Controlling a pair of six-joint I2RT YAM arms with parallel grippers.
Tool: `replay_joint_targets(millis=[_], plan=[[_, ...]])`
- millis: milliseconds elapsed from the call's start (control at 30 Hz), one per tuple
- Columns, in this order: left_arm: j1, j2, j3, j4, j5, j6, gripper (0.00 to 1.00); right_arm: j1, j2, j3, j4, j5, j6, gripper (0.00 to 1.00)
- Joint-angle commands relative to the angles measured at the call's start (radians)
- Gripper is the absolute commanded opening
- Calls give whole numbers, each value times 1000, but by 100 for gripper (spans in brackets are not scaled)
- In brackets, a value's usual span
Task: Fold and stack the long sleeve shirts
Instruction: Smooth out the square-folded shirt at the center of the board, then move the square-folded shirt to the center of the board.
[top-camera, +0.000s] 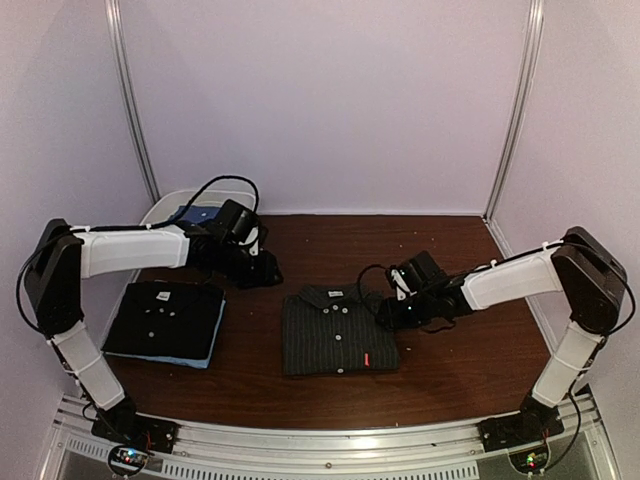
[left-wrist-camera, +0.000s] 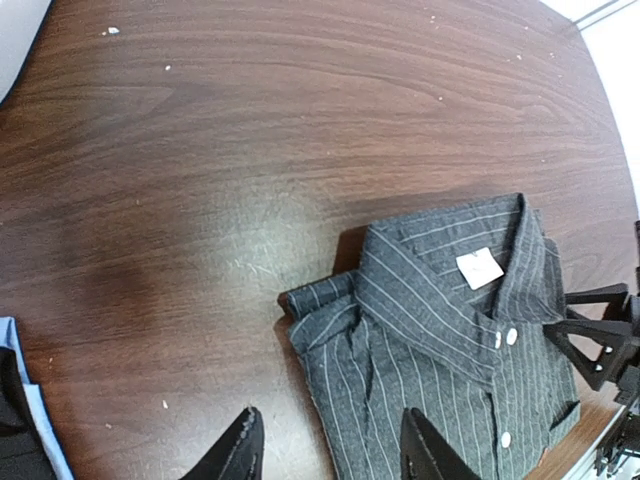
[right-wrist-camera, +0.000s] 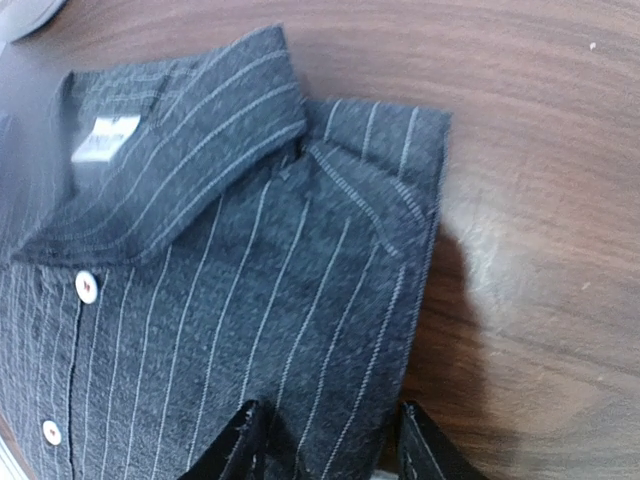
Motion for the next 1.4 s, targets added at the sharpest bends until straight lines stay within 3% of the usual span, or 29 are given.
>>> replay_joint_targets(millis=[0,167,433,1033,1367], plan=[[8,-63,-42,32,17,19,48,37,29,1,-18,53,27,43],[8,-112,-78,32,16,16,48,62,59,11,-33,83,45,36],[9,-156,-96,11,-24,17,47,60,78,48,-50,118,53,1],[23,-129,-106,-128,-186,-38,47,-284,31,143,-175,149,-215,0],[35,-103,-131,-242,-299,-35,47,-381,80,210,-233,293,-321,0]])
